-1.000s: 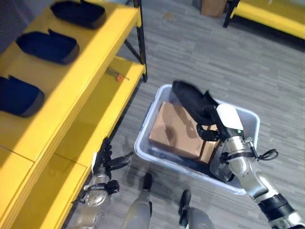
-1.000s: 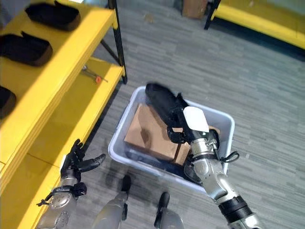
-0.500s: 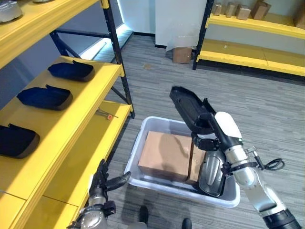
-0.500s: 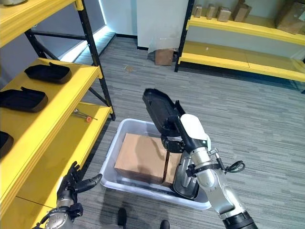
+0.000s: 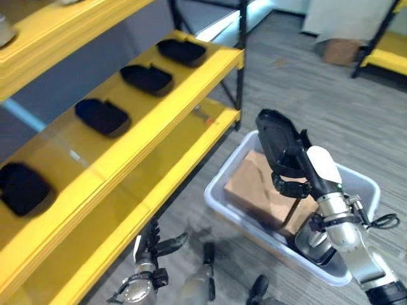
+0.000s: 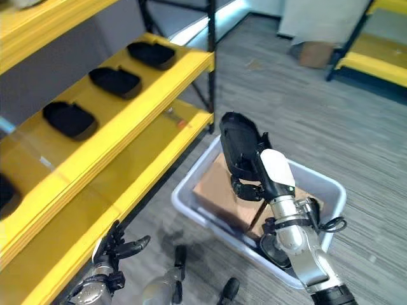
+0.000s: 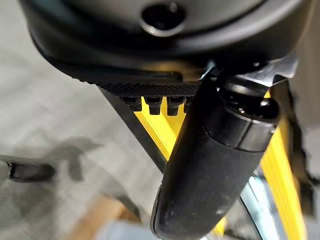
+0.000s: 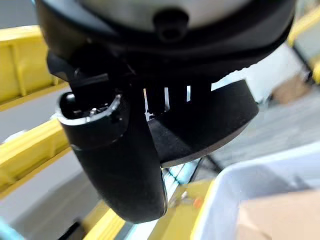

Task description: Move parts from the plastic box to the shelf.

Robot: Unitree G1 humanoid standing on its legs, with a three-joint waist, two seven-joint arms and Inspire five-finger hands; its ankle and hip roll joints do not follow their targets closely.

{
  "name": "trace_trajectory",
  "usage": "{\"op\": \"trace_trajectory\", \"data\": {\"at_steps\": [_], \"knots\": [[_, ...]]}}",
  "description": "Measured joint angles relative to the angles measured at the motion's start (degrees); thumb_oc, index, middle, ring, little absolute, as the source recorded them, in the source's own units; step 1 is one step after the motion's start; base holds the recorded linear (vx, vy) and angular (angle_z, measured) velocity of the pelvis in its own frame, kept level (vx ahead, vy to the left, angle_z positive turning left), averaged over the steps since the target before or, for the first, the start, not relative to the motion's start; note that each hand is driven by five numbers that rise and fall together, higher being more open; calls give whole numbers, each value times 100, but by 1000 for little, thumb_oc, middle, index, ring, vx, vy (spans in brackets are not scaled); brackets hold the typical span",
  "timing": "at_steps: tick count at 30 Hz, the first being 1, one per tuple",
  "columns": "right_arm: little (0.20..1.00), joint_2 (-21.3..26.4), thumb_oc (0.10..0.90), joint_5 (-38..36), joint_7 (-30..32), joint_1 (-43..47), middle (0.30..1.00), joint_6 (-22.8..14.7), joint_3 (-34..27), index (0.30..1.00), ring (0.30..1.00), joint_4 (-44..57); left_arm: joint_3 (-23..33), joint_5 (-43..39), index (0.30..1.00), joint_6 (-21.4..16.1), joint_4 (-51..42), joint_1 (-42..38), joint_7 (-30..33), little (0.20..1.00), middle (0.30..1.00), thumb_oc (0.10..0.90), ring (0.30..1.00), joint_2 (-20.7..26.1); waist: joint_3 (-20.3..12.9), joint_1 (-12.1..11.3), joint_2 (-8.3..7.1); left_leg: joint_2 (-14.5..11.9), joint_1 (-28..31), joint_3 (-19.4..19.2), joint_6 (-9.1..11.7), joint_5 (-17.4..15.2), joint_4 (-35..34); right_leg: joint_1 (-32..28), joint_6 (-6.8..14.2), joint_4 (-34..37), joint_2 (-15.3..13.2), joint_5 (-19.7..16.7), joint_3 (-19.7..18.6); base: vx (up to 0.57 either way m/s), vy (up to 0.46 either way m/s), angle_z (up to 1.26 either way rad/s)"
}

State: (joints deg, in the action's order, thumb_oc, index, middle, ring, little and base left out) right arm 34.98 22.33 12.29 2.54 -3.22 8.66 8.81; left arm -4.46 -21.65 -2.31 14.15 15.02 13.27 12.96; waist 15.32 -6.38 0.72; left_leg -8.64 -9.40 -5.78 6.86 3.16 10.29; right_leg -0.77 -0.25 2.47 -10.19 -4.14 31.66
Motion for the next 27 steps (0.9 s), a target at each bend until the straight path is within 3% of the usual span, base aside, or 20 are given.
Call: {"op": "trace_trajectory", "data": {"at_steps": [1,2,3,4,5,7,14,17,19,21,22,23,24,25,27], "knots": [[300,-17,400,0,0,-17,300,0,1,300,300,1,-3,0,1000,0,0,2,-17,1000,1000,900,1000,-5,22,60,-13,-141,205,149,90,-156,319,-58,19,-44,-74,-8,117,87,311,103],[300,-50,400,-1,3,-50,300,-27,2,300,300,14,-32,0,1000,-9,-42,21,-18,1000,1000,900,1000,-54,-33,262,145,-456,884,147,114,-102,-80,-152,239,-187,-85,110,252,79,379,127],[300,-82,400,0,21,-62,300,-57,-180,300,300,37,-218,5,1000,-15,-102,-42,-27,1000,1000,900,1000,-79,-33,475,387,-511,1479,-146,231,-171,-1154,-141,407,-451,-222,16,461,85,469,140],[300,-128,400,-2,52,-80,300,-46,-287,300,300,42,-269,8,1000,-15,-190,-130,-70,1000,1000,900,1000,-74,-34,539,381,-383,1572,-216,270,-230,-1486,-11,561,-640,-365,8,488,58,312,81],[300,-246,400,-3,50,-97,300,-30,-311,300,300,42,-243,9,1000,-21,-208,-247,-94,1000,1000,900,1000,-24,-11,398,152,-173,1539,-225,226,-203,-1485,96,654,-671,-603,-73,314,32,294,21],[300,-464,400,-2,42,-113,300,-31,-257,300,300,50,-171,14,1000,-17,-209,-269,-106,1000,1000,900,1000,29,-42,194,-69,201,1555,-189,4,-285,-1424,66,601,-670,-956,-298,173,1,315,9],[300,-600,400,99,9,-60,300,-29,-195,300,300,396,491,65,1000,-38,-392,136,-26,1000,1000,900,1000,182,-89,-118,-139,1011,1240,85,-566,-622,-628,-200,650,-738,-1789,-919,174,-28,313,31],[300,-609,400,236,-8,-59,300,-27,-186,300,300,406,480,71,1000,-38,-389,182,-21,1000,1000,900,1000,194,-170,-186,-217,1222,1023,248,-680,-673,-419,-234,556,-769,-1988,-1103,144,12,250,46],[300,-601,400,245,-8,-71,300,-15,-185,300,300,406,427,169,1000,-24,-340,116,-30,1000,1000,900,1000,190,-195,22,-198,1308,802,602,-836,-757,-142,-219,505,-1163,-2123,-1342,-172,-9,224,85],[300,-571,400,244,-11,-39,300,-17,-78,300,300,412,429,248,1000,-30,-312,101,-14,1000,1000,900,1000,210,-217,163,-168,1315,793,796,-949,-656,-143,256,360,-1737,-1985,-1536,-1410,34,197,54],[300,-582,400,243,-36,-59,300,-98,16,300,300,421,494,280,1000,-30,-226,63,-2,1000,1000,900,1000,258,-215,165,-141,1160,824,894,-1059,-627,-263,617,865,-2364,-1429,-490,-2155,20,124,15],[300,-582,400,243,-36,-59,300,-98,16,300,300,421,494,280,1000,-30,-226,63,-2,1000,1000,900,1000,258,-215,165,-141,1160,824,894,-1059,-627,-263,617,865,-2364,-1429,-490,-2155,16,73,27],[300,-602,400,222,-109,-249,300,-225,41,300,300,485,521,282,1000,-18,-198,70,-9,1000,1000,900,1000,413,-207,233,-128,984,919,1026,-1008,-372,-486,778,715,-2802,-545,530,-2072,37,23,36],[300,-585,400,218,-172,-275,300,-282,56,300,300,493,519,283,1000,-23,-219,112,-20,1000,1000,900,1000,457,-261,284,-248,1085,963,1112,-1064,-358,-608,853,603,-2747,-120,830,-1753,26,24,40],[300,-577,400,189,-204,-255,300,-318,64,300,300,491,502,283,1000,-21,-211,104,-10,1000,1000,900,1000,379,-273,349,-268,1099,952,1199,-1106,-324,-634,1065,470,-2675,545,1098,-1727,30,-17,29]]}}
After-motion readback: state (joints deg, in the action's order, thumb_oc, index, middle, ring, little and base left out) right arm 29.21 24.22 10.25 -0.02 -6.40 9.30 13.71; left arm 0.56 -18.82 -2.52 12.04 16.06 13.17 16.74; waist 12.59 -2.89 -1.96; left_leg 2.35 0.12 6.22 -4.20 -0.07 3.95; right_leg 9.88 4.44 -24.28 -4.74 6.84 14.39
